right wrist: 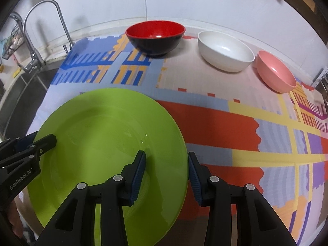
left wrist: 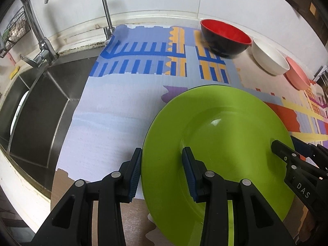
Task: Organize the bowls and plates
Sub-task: 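Lower the green plate onto the stacked plates and open both grippers, then move both grippers to the rim of the white bowl, then close both grippers on the white bowl rim, then lift the white bowl with both grippers and carry it toward the plates, then lower the white bowl onto the mat and open both grippers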
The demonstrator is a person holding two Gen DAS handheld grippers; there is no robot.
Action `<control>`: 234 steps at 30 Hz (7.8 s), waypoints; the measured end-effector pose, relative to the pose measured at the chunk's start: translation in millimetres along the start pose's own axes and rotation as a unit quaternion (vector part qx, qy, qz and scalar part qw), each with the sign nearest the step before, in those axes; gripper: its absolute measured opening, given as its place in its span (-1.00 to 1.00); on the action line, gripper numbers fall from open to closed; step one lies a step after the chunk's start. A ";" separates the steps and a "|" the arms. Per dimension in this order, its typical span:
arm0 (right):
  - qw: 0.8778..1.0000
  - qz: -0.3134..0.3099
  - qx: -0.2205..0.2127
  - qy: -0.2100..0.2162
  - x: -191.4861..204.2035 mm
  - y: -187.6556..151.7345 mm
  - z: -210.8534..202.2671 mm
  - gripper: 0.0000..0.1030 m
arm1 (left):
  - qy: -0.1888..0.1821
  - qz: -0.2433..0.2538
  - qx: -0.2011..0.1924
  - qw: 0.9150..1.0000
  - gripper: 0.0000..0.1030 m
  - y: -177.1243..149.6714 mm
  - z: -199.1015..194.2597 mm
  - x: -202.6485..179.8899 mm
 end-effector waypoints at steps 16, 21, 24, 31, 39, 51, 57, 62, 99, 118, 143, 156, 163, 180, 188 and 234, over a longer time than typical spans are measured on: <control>1.000 -0.025 0.003 0.008 1.1 -0.3 4.3 -0.18 | 0.009 -0.007 -0.003 1.000 -0.05 -0.6 0.6 -3.4; 0.999 -0.030 -0.010 0.004 -1.8 3.6 -4.6 -0.18 | 0.002 -0.009 -0.015 1.000 0.06 3.6 -11.1 -8.9; 0.999 -0.027 -0.016 0.012 -5.4 6.3 -10.8 -0.18 | -0.004 -0.007 -0.025 1.000 0.07 7.8 -20.8 -15.5; 0.999 -0.007 -0.040 0.022 -20.8 12.8 -30.3 -0.18 | -0.025 0.009 -0.046 0.999 0.08 19.3 -39.3 -38.9; 0.997 0.018 -0.072 0.013 -51.3 18.8 -50.9 -0.18 | -0.047 0.033 -0.068 0.996 0.07 34.1 -51.4 -72.9; 0.992 0.056 -0.114 -0.006 -100.5 38.0 -70.0 -0.18 | -0.069 0.070 -0.105 0.990 0.07 75.1 -65.0 -127.2; 0.987 0.074 -0.140 -0.006 -124.3 53.6 -76.5 -0.18 | -0.091 0.082 -0.113 0.986 0.04 102.3 -62.6 -153.7; 0.983 0.098 -0.153 0.009 -143.0 68.2 -71.8 -0.18 | -0.096 0.091 -0.117 0.984 0.03 119.9 -54.7 -171.1; 0.980 0.154 -0.118 0.036 -194.5 137.8 36.5 -0.45 | -0.112 0.083 -0.027 0.990 -0.20 190.8 60.8 -236.9; 0.985 0.144 -0.093 0.025 -202.6 150.9 60.1 -0.71 | -0.082 0.097 -0.023 0.992 -0.57 205.3 83.9 -245.3; 0.984 0.139 -0.114 0.014 -191.9 141.8 27.0 -0.72 | -0.091 0.100 -0.057 0.989 -0.64 193.4 38.2 -238.2; 0.983 0.127 -0.133 -0.003 -180.3 98.6 -34.9 -0.72 | -0.115 0.110 -0.071 0.985 -0.63 142.6 -19.6 -230.3; 0.984 0.124 -0.129 -0.015 -169.6 64.6 -58.2 -0.72 | -0.122 0.120 -0.071 0.983 -0.63 109.4 -39.6 -227.9; 0.982 0.153 -0.099 -0.041 -166.4 -22.0 -86.2 -0.72 | -0.143 0.183 -0.039 0.972 -0.61 26.7 -62.1 -242.6; 0.979 0.178 -0.082 -0.053 -174.5 -60.0 -92.0 -0.72 | -0.153 0.218 -0.016 0.964 -0.60 -7.2 -62.0 -258.9; 0.976 0.208 -0.041 -0.055 -196.7 -94.3 -77.0 -0.34 | -0.161 0.227 0.011 0.960 -0.22 -14.4 -52.9 -266.3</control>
Point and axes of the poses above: each gripper's, at about its wrist camera, not at the fingertips, and z roughly the way its jaws point, x to its left, y to its top, the point moved 4 cm from there along z, roughly the way its jaws point, and after that the axes turned 2 degrees about y, right-handed, at the moved point
